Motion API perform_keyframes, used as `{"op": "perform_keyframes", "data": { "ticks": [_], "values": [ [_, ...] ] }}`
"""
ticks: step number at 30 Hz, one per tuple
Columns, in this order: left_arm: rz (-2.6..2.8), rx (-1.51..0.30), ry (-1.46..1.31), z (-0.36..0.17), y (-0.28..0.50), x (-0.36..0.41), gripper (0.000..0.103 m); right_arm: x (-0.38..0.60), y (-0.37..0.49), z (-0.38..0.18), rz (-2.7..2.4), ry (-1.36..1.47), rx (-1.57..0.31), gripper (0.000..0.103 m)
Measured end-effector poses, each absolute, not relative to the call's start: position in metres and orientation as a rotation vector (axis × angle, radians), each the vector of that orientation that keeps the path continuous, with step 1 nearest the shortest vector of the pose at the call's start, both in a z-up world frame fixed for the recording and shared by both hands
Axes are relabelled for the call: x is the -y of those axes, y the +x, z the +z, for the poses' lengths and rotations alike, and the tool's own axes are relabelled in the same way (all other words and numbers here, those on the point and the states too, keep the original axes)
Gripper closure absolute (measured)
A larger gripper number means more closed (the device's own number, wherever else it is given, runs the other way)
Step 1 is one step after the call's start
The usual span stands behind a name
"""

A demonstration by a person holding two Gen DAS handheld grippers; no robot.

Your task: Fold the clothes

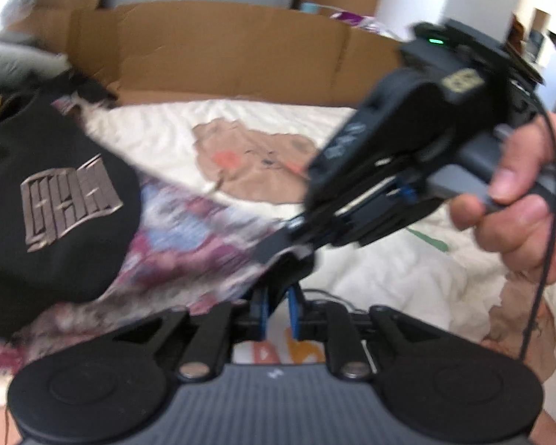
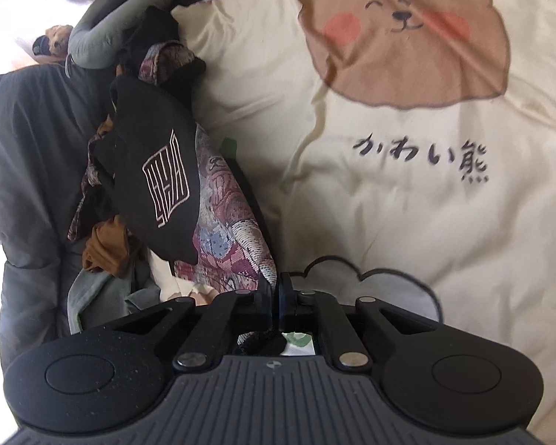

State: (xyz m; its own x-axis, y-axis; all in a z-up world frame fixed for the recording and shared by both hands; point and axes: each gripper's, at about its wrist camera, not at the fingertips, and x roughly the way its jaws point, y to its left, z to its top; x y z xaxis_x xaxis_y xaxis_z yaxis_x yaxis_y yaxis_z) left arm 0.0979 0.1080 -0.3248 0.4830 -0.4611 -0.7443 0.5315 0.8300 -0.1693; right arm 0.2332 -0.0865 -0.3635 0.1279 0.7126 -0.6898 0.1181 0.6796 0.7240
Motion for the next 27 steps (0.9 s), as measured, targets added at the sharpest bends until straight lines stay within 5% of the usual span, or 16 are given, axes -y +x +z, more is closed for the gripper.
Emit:
{"op": "perform_keyframes", "data": {
  "ticks": [4, 7, 13, 15, 27],
  "values": [
    [-0.536, -0.914, 0.057, -0.325, 0.102, -0.129, 0.085, 0.102, 0.235, -0.361, 0.465, 0.747, -1.373, 0.103],
    [-0.476, -0.926, 0.046, -0.324, 0.106, -0.145, 0.071, 0.118, 0.235, -0.362, 0.427, 0.743, -1.355, 0.103],
    [-0.347, -0.951, 0.049, -0.325, 0.117, -0.178, 0.065, 0.152, 0.236, -0.364, 0.353, 0.743, -1.312, 0.103],
    [-0.301, -0.955, 0.044, -0.326, 0.12, -0.189, 0.055, 0.164, 0.236, -0.363, 0.332, 0.735, -1.295, 0.103],
    [-0.075, -0.94, 0.0, -0.319, 0.15, -0.256, 0.039, 0.242, 0.235, -0.351, 0.116, 0.683, -1.172, 0.103]
  ]
}}
